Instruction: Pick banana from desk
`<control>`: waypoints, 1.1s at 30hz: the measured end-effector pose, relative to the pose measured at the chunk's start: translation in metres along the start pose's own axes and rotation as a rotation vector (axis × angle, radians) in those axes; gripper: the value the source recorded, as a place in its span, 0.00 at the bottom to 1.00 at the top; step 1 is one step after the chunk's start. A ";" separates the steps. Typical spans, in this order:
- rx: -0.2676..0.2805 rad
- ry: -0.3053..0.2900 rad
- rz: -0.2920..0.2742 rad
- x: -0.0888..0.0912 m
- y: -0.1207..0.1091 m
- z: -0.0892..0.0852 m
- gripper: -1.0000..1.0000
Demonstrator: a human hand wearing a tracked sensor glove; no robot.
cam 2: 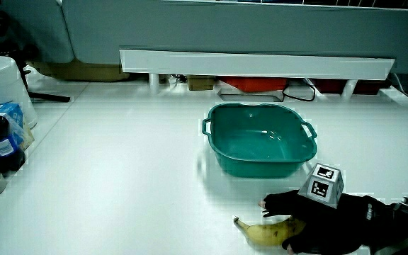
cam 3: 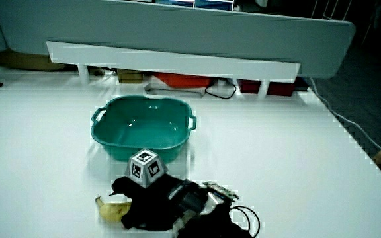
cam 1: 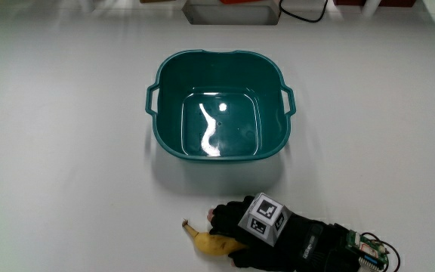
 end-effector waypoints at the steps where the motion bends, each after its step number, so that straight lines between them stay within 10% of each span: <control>1: -0.001 -0.007 -0.006 -0.002 0.000 0.002 0.57; 14: 0.031 0.012 0.012 -0.004 -0.001 -0.006 1.00; 24: 0.047 0.023 0.022 -0.006 -0.004 -0.004 1.00; 33: 0.132 -0.039 0.064 -0.012 -0.022 0.039 1.00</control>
